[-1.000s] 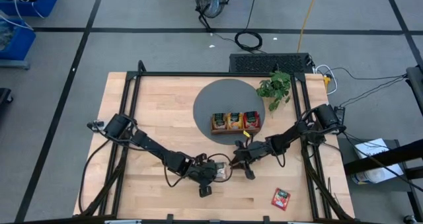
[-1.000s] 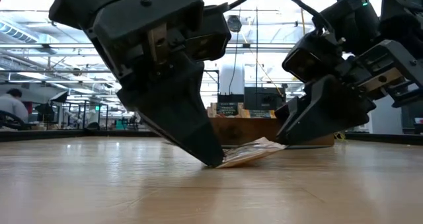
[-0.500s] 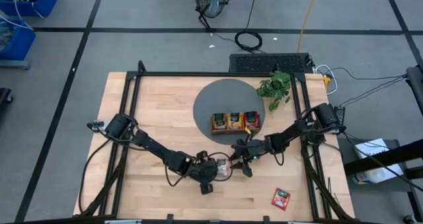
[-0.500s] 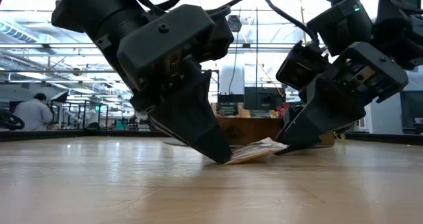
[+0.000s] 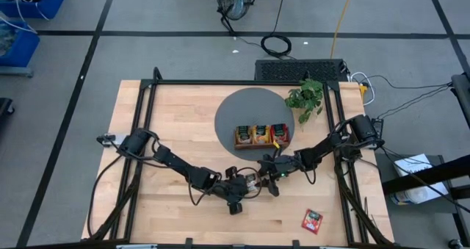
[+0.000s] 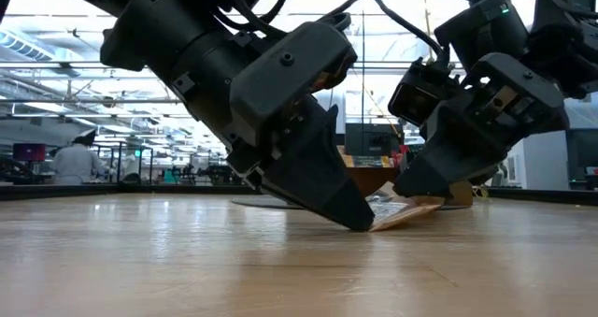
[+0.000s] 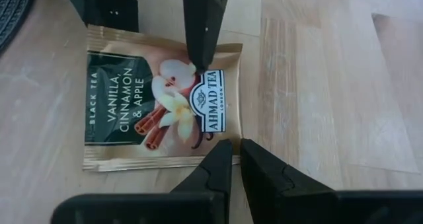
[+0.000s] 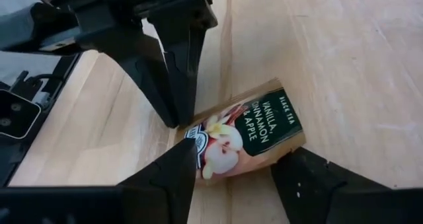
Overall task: Pick & Place Tea
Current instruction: Put the brown tea bag into the left section of the wooden organiser
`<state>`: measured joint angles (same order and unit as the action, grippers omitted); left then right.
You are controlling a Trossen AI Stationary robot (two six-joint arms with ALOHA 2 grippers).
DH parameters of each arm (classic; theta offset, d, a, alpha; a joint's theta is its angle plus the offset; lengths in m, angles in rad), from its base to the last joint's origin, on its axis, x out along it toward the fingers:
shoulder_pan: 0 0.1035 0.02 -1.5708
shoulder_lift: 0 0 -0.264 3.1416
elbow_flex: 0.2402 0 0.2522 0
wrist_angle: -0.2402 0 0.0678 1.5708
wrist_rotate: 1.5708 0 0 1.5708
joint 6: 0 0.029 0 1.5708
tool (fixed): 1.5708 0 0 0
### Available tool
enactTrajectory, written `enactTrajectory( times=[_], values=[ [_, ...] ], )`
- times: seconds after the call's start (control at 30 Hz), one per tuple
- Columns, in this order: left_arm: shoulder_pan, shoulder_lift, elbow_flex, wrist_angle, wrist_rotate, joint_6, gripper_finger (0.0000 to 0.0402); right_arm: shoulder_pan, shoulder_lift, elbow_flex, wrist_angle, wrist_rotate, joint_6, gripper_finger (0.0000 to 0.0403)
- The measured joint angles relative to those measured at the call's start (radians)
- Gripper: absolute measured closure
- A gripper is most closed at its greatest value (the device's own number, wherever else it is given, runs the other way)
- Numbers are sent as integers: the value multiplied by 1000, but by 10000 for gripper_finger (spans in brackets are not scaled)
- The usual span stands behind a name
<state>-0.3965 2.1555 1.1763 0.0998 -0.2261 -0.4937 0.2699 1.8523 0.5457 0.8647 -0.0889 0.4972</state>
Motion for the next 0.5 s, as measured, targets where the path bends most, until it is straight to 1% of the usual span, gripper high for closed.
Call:
enactTrajectory(
  times=[0.17, 0.27, 0.33, 0.5],
  values=[
    [0, 0, -1, 1, -4, 2, 360, 0, 1, 0, -1, 13, -11, 242],
    [-1, 0, -1, 2, -5, -2, 360, 0, 2, 0, -3, 13, -35, 266],
    [-3, 0, -1, 4, -13, 0, 360, 0, 2, -1, -4, 17, -44, 290],
    [-3, 4, -4, 56, -10, 51, 360, 2, 4, -2, -10, 88, -82, 369]
  ],
)
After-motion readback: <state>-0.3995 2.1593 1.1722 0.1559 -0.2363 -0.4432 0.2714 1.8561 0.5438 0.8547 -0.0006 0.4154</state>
